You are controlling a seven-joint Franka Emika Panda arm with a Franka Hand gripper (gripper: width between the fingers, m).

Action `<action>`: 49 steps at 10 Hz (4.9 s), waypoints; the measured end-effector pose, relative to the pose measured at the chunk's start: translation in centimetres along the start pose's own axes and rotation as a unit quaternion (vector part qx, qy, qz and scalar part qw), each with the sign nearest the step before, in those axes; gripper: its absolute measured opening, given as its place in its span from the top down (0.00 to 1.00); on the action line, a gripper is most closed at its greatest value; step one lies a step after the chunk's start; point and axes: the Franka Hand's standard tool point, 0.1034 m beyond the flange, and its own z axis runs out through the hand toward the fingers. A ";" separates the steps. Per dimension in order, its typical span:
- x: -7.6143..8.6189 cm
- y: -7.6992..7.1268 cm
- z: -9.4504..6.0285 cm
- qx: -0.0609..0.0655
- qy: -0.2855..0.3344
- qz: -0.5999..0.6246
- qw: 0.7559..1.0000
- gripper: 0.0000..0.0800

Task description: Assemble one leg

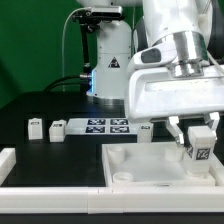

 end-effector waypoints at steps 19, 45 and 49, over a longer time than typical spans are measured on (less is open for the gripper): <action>-0.3 0.8 0.2 -0.001 -0.029 0.008 1.000 0.19; 0.8 -1.0 0.2 -0.108 -0.310 0.501 0.801 0.63; 0.8 -1.2 0.3 -0.142 -0.294 0.593 0.736 0.52</action>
Offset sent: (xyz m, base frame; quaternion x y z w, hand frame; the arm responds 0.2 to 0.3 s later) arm -0.0109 -0.0011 -0.0187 0.0115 0.0168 0.0077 0.9998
